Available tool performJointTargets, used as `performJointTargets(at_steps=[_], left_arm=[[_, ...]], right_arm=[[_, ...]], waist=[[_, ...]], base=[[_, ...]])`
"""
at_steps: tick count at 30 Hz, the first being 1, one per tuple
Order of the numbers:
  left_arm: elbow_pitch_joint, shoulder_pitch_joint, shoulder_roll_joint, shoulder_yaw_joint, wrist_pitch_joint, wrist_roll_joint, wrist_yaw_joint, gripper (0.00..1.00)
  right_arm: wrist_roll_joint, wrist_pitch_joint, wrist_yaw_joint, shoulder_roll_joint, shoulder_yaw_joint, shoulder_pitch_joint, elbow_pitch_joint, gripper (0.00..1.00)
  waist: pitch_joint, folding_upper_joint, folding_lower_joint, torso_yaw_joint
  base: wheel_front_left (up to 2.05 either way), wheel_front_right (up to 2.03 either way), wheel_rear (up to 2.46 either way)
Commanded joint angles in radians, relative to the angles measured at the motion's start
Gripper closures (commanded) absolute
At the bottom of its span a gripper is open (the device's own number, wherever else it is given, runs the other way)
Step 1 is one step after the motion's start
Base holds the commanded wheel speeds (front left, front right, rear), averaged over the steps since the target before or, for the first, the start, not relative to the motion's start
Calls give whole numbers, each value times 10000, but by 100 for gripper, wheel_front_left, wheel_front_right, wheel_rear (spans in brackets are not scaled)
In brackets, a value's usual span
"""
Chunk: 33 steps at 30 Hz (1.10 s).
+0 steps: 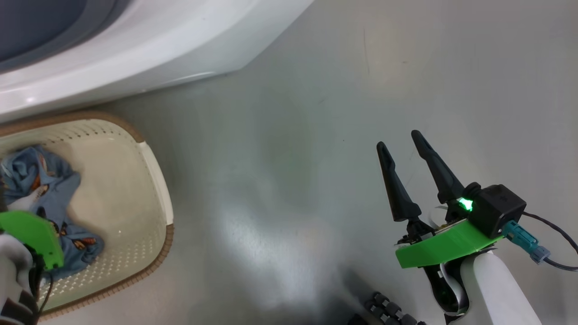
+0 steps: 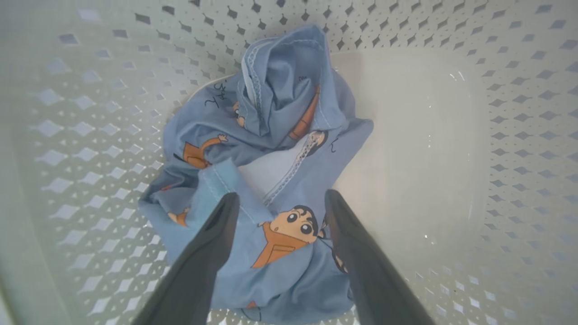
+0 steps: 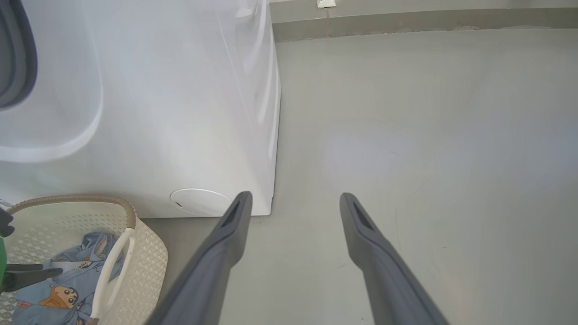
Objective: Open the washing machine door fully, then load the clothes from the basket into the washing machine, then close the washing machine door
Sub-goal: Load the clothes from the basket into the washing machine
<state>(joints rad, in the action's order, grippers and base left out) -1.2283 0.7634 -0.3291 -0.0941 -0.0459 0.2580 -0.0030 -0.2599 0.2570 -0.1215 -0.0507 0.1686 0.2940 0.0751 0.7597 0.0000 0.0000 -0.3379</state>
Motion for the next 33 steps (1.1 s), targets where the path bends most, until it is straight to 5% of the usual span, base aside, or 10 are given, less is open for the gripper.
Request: performJointTargets(at_steps=[1, 18, 33], left_arm=[[-27, 71, -469, 52, -154, -167, 132, 0], [-417, 799, -927, -443, 74, -450, 642, 0], [-519, 1329, -1027, -857, 144, -534, 605, 0]], right_arm=[[-232, 48, -92, 4, 105, -65, -268, 0], [-306, 48, -92, 4, 124, -5, -556, 0], [-311, 48, -92, 5, 87, 26, -725, 0]], waist=[[230, 0, 0, -40], [1094, 0, 0, -238], [1633, 0, 0, -453]], base=[[0, 0, 0], [0, 0, 0], [0, 0, 0]])
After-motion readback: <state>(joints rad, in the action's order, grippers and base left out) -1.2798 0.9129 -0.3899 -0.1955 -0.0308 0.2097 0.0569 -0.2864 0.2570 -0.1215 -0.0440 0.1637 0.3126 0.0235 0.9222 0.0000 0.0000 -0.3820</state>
